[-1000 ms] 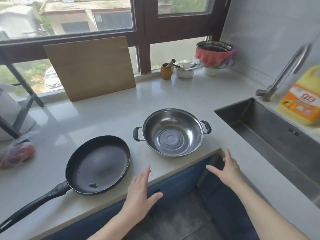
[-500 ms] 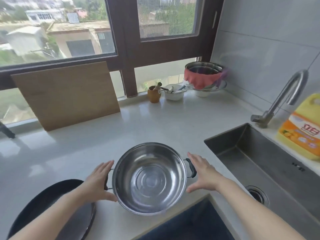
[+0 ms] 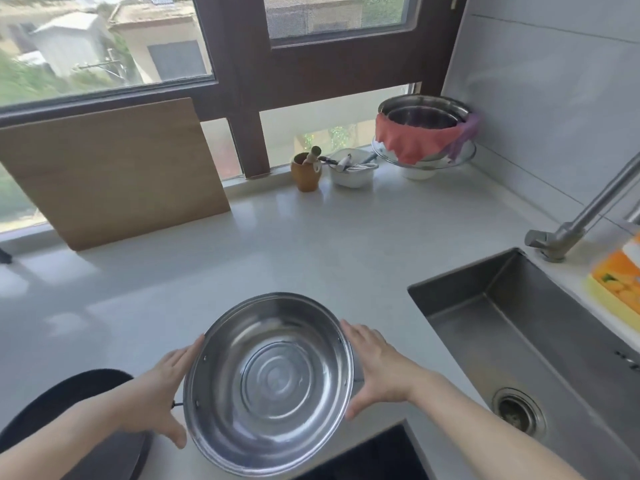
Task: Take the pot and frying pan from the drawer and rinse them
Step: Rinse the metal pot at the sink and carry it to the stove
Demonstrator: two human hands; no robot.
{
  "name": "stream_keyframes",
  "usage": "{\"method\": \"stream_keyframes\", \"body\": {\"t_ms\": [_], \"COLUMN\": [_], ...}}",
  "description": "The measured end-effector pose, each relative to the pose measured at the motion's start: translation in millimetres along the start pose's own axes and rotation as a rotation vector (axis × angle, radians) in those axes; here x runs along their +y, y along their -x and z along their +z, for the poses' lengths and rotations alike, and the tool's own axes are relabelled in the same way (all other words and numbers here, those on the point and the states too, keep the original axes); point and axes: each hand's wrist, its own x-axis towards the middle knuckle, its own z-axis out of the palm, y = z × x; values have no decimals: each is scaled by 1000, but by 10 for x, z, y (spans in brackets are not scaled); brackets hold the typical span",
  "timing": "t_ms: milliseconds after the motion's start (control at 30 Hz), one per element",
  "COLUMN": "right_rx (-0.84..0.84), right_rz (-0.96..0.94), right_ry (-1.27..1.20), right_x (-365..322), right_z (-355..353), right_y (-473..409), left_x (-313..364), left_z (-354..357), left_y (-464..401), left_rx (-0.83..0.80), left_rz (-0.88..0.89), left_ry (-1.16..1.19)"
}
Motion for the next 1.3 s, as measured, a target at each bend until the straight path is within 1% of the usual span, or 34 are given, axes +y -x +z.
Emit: {"method": "stream_keyframes", "body": {"t_ms": [100,167,233,300,433,600,700,767,900,1000,1100,1200,1300], "right_rx": [-1,12,49,119,262,432,515,558,579,569,560,570,599], "right_rz": [7,23,56,94,228,475,610,671,801,865,917,929,931], "right_ry": [-26,-45,-76,-104,-152,-155,-177,-216,-287,-331,-344,-358,-391], "right_x": [51,127,258,433,809,1369,1711,1922,2321,2670,3012,3307,3491], "right_z": [-4,-60,-200,-386,-722,-992,-1040,-980,-645,-273,67,362,567], "right_y": [-21,6,100,252,744,1640,2127,2395,2760,2856,2796,2637,2449], "left_x": [44,149,323,564,1298,2583,3393,3870,4501,4732,4849,4855,4792], "left_z": [2,-58,-192,-377,-709,-777,-608,-413,114,543,889,1118,1273], "left_y": [-42,-146,-359,-669,-1386,-2232,-2706,-2931,-3262,-3499,-3730,-3936,-4113], "left_rx": [56,66,61,54,1,-68,-72,-108,-210,-282,-316,-358,-366], "left_rz": [6,13,58,131,311,532,640,673,697,695,699,664,623], "left_ry": [11,15,-2,-32,-129,-279,-382,-430,-564,-636,-733,-813,-848]}}
